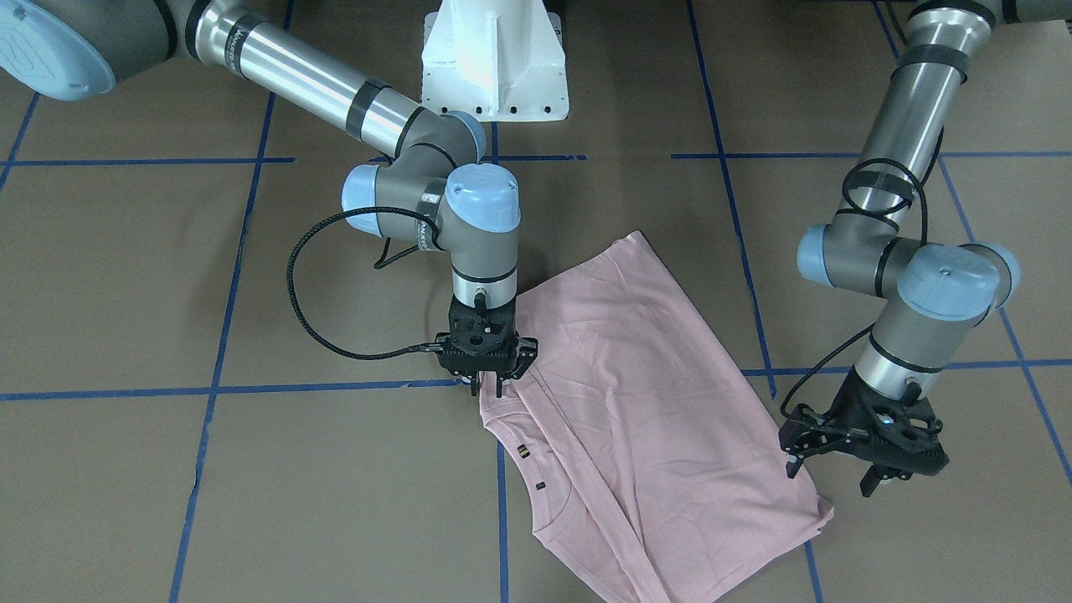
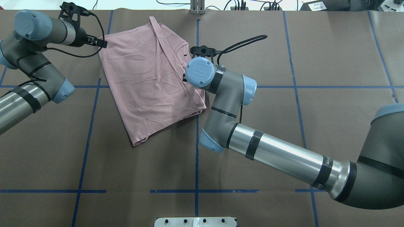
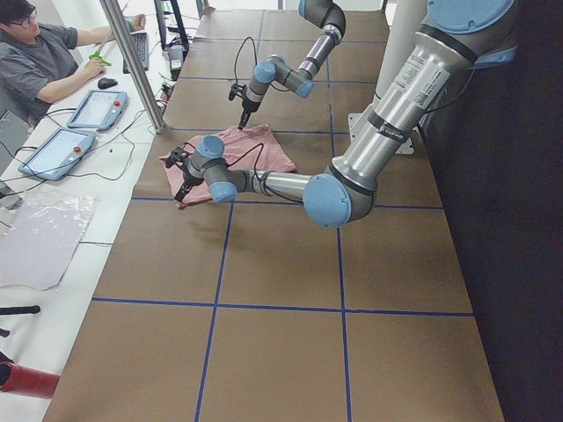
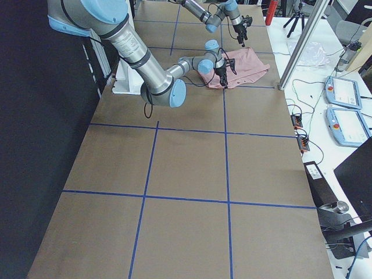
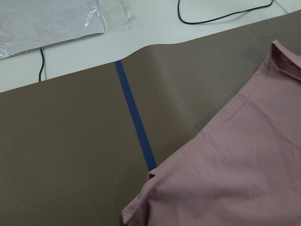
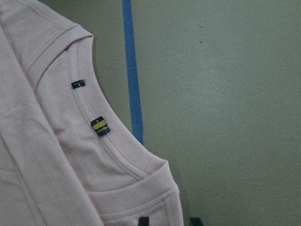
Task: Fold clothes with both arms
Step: 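Reach the right gripper to the shirt's collar corner while the left holds, then drag the collar corner toward the robot with the right gripper while the left releases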
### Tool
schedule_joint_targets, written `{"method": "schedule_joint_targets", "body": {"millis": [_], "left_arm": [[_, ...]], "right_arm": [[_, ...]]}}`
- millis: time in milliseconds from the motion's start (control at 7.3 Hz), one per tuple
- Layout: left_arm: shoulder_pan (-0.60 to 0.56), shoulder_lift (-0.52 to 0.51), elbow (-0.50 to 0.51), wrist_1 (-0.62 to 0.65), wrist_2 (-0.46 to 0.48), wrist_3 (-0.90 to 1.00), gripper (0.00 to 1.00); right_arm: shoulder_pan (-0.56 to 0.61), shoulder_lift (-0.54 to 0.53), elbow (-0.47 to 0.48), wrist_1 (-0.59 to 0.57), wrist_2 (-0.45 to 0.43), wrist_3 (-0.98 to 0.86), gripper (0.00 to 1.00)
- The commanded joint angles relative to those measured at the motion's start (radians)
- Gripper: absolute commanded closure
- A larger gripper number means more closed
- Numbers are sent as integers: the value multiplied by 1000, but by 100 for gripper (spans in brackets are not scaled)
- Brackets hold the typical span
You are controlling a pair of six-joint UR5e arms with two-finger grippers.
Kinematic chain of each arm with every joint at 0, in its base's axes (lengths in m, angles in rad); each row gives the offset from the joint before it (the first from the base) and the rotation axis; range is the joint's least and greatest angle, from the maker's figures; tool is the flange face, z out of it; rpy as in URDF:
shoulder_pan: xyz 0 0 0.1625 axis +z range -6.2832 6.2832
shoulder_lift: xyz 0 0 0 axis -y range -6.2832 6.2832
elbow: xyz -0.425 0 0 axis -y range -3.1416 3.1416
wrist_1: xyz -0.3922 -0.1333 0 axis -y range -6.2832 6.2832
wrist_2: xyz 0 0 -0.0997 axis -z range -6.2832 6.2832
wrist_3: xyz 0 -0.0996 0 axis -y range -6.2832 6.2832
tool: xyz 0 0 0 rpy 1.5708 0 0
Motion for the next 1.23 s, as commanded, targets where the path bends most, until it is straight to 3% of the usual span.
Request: {"method": "schedule_joint_targets", "body": {"millis": [0, 137, 548, 822, 1096], "left_arm": [[0, 0, 1, 1, 0, 0, 0], [0, 0, 1, 0, 0, 0, 0], [0, 0, 0, 0, 0, 0, 0], [2, 0, 0, 0, 0, 0, 0], [2, -3, -2, -2, 0, 0, 0]], "right_arm": [[-5, -3, 0, -1, -2, 0, 77], [-5, 0, 0, -20, -2, 3, 100], [-5, -8, 41, -68, -1, 1, 100], [-11, -119, 218, -112, -2, 3, 100], [-108, -346, 514, -143, -78, 4, 100]]}}
